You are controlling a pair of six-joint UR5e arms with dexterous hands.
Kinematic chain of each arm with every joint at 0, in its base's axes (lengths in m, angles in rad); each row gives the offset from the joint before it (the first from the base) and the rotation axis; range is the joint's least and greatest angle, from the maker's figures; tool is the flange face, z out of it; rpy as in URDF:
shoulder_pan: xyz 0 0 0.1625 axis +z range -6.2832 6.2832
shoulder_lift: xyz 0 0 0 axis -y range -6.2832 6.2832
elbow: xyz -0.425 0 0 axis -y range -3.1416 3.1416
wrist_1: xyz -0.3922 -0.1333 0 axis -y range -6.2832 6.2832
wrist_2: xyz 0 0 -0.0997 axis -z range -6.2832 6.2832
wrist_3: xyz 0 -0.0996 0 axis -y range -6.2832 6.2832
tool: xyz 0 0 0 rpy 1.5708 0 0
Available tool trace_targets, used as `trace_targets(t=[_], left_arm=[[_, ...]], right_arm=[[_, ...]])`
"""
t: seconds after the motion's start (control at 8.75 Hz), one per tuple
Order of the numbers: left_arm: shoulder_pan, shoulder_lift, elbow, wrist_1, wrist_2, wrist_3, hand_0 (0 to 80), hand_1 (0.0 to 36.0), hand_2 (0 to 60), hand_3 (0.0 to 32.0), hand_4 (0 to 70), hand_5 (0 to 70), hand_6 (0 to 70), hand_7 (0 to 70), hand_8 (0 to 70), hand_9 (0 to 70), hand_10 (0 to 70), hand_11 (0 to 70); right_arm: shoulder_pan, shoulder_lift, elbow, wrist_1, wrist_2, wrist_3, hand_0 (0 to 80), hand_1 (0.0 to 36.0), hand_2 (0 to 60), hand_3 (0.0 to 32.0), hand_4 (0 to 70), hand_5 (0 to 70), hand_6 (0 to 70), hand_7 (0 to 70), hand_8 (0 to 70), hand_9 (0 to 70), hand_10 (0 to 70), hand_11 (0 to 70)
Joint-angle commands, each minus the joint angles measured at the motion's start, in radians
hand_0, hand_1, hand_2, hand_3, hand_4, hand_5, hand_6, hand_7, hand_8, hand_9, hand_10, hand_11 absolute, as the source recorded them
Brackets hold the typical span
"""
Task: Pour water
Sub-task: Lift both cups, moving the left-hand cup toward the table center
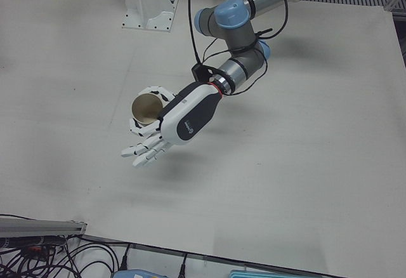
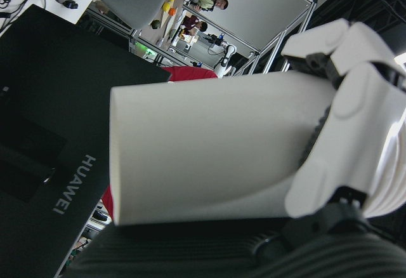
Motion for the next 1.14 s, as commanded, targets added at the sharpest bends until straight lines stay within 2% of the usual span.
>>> trace_targets(t=[0.0, 0.11, 0.23, 0.34, 0.46, 0.57, 0.69, 1.03], left_arm=[[0.076, -0.056, -0.142, 0.098, 0.007, 0.321, 41.1, 36.0, 60.0, 0.0, 27.9, 70.0, 5.1, 16.5, 1.3, 4.0, 2.0, 4.6], [0.147, -0.062, -0.127, 0.094, -0.002, 0.352, 41.0, 36.0, 60.0, 0.0, 28.1, 70.0, 5.3, 16.7, 1.4, 4.2, 2.2, 4.9], [0.216, -0.090, -0.103, 0.094, -0.016, 0.388, 41.4, 36.0, 60.0, 0.0, 28.3, 70.0, 5.5, 16.9, 1.4, 4.0, 2.1, 4.8], [0.254, -0.125, -0.055, 0.094, -0.048, 0.443, 41.5, 36.0, 60.0, 0.0, 27.9, 70.0, 5.4, 16.5, 1.3, 3.9, 2.0, 4.6], [0.311, -0.141, -0.025, 0.094, -0.083, 0.452, 42.4, 36.0, 60.0, 0.0, 27.6, 70.0, 5.4, 16.2, 1.2, 3.6, 1.7, 4.4], [0.354, -0.151, -0.012, 0.089, -0.144, 0.457, 42.4, 36.0, 60.0, 0.0, 27.8, 70.0, 5.7, 16.5, 1.4, 3.7, 1.6, 4.2], [0.370, -0.194, 0.008, 0.095, -0.164, 0.458, 41.9, 36.0, 60.0, 0.0, 28.1, 70.0, 5.8, 16.6, 1.3, 3.6, 1.4, 3.8], [0.365, -0.231, 0.006, 0.123, -0.165, 0.457, 42.1, 36.0, 60.0, 0.0, 29.1, 70.0, 6.3, 17.1, 1.3, 3.6, 0.9, 3.1]], right_arm=[[0.027, 0.105, 0.089, -0.117, -0.007, 0.001, 54.4, 36.0, 60.0, 0.0, 66.1, 70.0, 58.8, 70.0, 53.0, 70.0, 46.8, 66.9], [0.024, 0.172, 0.098, -0.166, -0.025, -0.003, 55.5, 36.0, 60.0, 0.0, 70.0, 70.0, 60.1, 70.0, 53.1, 70.0, 46.7, 66.9], [0.026, 0.267, 0.098, -0.230, -0.092, -0.044, 56.8, 36.0, 60.0, 0.0, 70.0, 70.0, 61.8, 70.0, 53.7, 70.0, 45.9, 65.6], [0.024, 0.363, 0.100, -0.294, -0.137, -0.122, 57.3, 36.0, 60.0, 0.0, 70.0, 70.0, 61.8, 70.0, 53.3, 70.0, 45.0, 64.5], [0.018, 0.431, 0.101, -0.321, -0.148, -0.211, 57.9, 36.0, 60.0, 0.0, 70.0, 70.0, 62.4, 70.0, 53.4, 70.0, 44.8, 64.2], [-0.029, 0.478, 0.103, -0.351, -0.160, -0.283, 59.2, 36.0, 60.0, 0.0, 70.0, 70.0, 62.8, 70.0, 52.6, 70.0, 43.8, 62.8], [-0.070, 0.517, 0.121, -0.406, -0.165, -0.362, 59.9, 36.0, 60.0, 0.0, 70.0, 70.0, 61.3, 70.0, 50.5, 70.0, 42.8, 61.5], [-0.265, 0.536, 0.123, -0.476, -0.161, -0.625, 62.5, 36.0, 60.0, 0.0, 70.0, 70.0, 59.4, 70.0, 46.1, 64.2, 38.4, 55.4]])
